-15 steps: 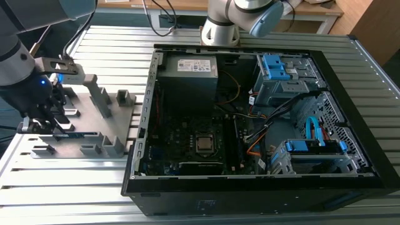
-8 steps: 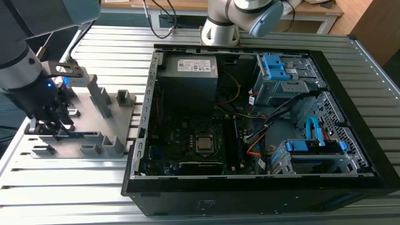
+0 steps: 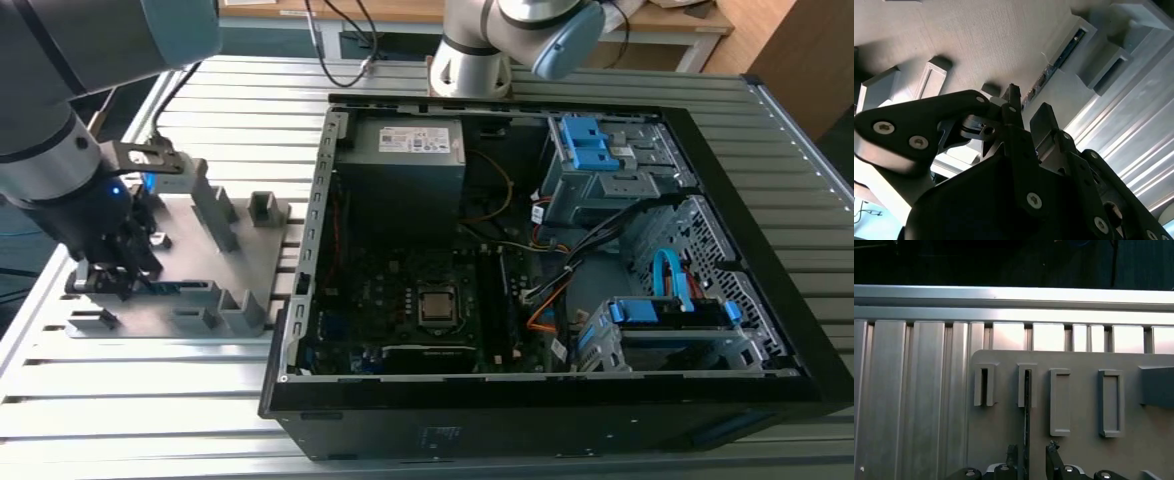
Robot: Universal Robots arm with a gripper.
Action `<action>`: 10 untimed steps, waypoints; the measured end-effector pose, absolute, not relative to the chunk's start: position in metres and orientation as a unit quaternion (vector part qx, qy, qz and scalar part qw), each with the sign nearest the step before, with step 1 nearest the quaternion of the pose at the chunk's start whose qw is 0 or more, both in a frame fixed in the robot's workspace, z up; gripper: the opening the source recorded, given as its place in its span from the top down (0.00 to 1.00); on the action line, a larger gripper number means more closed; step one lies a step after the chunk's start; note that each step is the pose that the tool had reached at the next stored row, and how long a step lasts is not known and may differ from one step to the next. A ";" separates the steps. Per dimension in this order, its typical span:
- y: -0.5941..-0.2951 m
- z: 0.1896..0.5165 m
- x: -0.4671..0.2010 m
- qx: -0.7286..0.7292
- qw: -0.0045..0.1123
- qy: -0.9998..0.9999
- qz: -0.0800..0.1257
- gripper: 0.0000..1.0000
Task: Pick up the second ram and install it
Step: 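Pick up the second ram and move it above second insertion slot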
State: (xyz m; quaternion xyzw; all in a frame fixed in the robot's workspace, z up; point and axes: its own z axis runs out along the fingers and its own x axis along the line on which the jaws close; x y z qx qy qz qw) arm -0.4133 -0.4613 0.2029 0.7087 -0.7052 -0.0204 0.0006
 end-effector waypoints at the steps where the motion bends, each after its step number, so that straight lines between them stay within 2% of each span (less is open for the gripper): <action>1: -0.461 0.201 -0.413 0.710 0.001 -0.704 -0.020 0.65; 10: -0.461 0.191 -0.413 0.712 0.001 -0.702 -0.020 0.65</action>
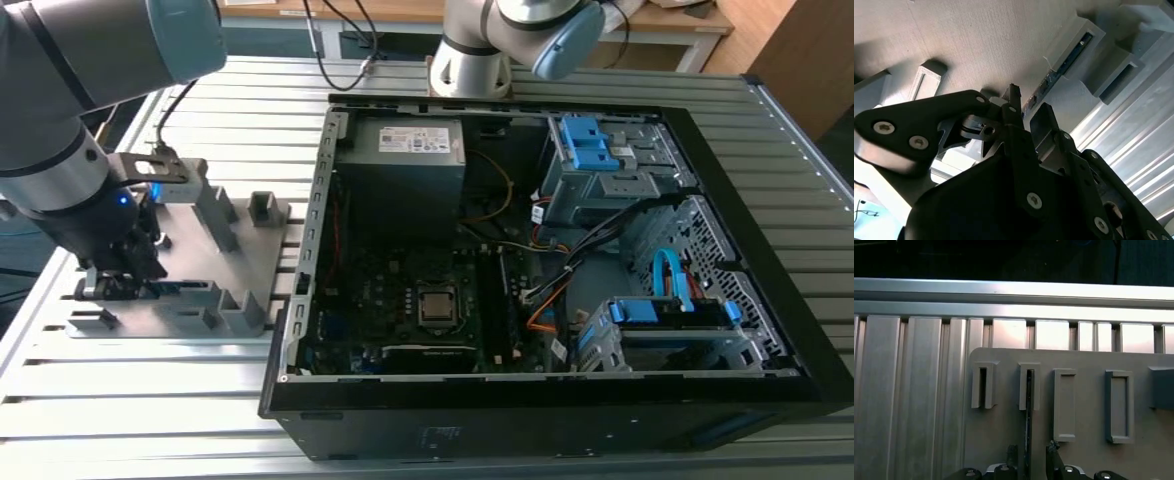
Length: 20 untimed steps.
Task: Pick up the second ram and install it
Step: 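Pick up the second ram and move it above second insertion slot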
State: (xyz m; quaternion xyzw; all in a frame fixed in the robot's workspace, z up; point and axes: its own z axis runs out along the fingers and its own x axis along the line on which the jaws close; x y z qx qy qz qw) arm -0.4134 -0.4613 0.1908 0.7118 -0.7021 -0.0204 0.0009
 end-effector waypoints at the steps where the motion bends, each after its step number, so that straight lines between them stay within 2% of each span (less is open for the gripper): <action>1: -0.461 0.191 -0.413 0.712 0.001 -0.702 -0.020 0.65; 3: -0.461 0.190 -0.413 0.712 0.001 -0.702 -0.020 0.66; 4: -0.461 0.190 -0.413 0.712 0.001 -0.702 -0.020 0.72; 5: -0.461 0.190 -0.413 0.712 0.001 -0.702 -0.020 0.72; 6: -0.461 0.190 -0.413 0.712 0.001 -0.702 -0.020 0.78; 7: -0.461 0.190 -0.413 0.712 0.001 -0.702 -0.020 0.78; 9: -0.461 0.190 -0.413 0.712 0.001 -0.702 -0.020 0.86; 20: -0.461 0.190 -0.413 0.712 0.001 -0.702 -0.020 0.86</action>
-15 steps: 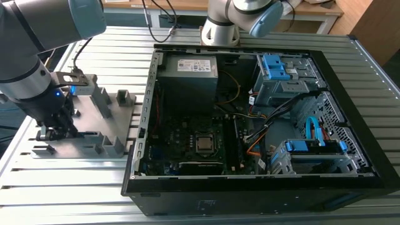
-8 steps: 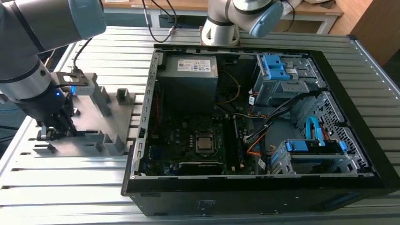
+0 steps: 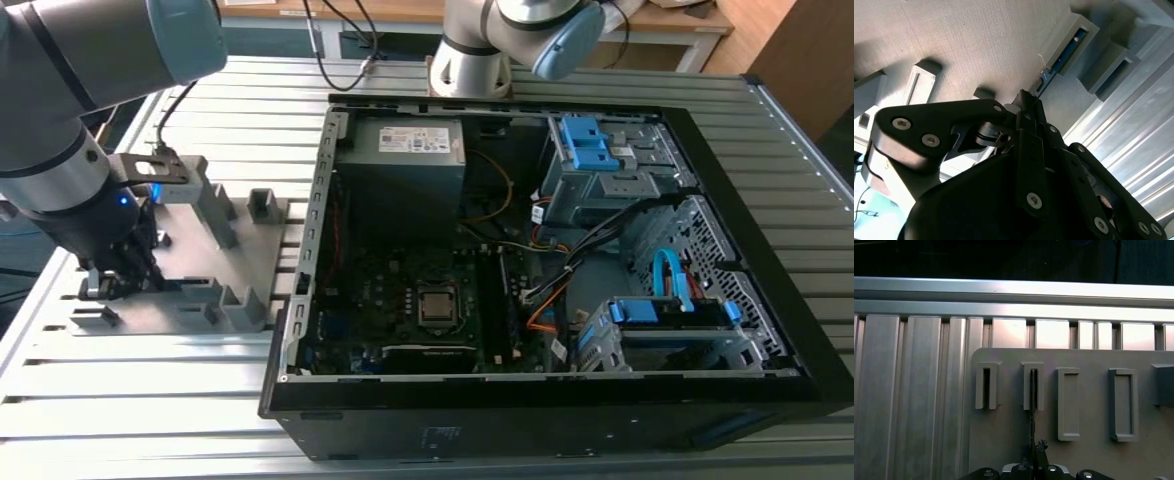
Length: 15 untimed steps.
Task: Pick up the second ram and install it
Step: 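Pick up the second ram and move it above second insertion slot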
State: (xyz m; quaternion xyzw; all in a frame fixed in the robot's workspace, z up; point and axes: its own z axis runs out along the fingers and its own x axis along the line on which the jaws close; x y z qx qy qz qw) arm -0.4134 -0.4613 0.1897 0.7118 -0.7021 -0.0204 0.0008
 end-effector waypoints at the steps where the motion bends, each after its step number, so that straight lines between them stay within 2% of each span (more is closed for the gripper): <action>1: -0.461 0.190 -0.413 0.712 0.001 -0.702 -0.020 0.86; 15: -0.461 0.205 -0.413 0.712 0.001 -0.702 -0.020 0.86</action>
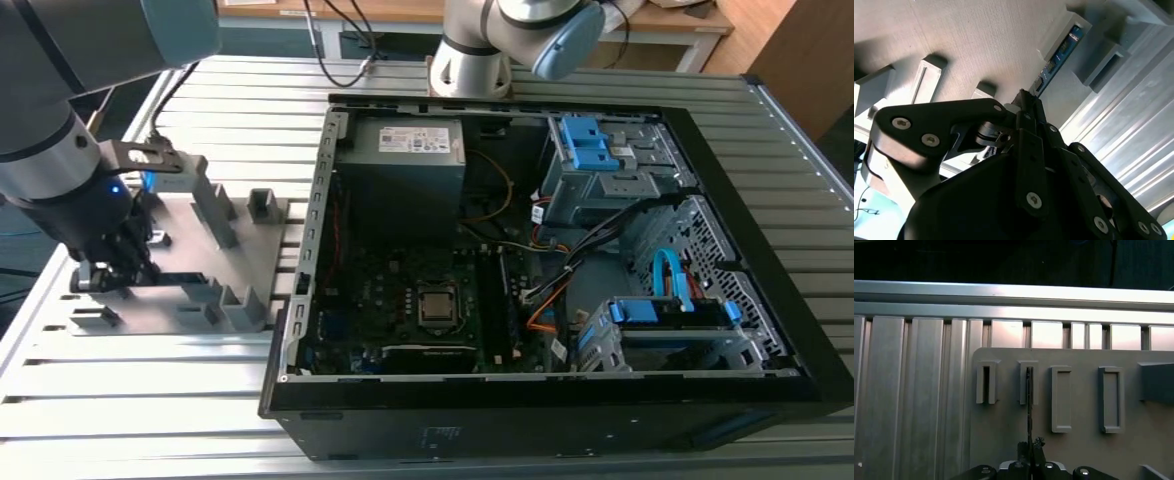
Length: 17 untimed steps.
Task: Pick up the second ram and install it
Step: 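Pick up the second ram and move it above second insertion slot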
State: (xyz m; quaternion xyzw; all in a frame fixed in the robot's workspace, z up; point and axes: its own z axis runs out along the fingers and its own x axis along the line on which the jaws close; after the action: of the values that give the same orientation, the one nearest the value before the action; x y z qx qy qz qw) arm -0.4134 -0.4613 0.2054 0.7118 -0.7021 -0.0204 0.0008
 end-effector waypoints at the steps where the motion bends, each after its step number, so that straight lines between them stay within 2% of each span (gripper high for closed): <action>1: -0.461 0.207 -0.413 0.712 0.001 -0.702 -0.020 0.86; 17: -0.461 0.227 -0.413 0.712 0.001 -0.702 -0.020 0.86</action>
State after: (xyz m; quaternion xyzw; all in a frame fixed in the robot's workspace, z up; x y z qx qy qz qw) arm -0.4134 -0.4613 0.2268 0.7118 -0.7021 -0.0204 0.0008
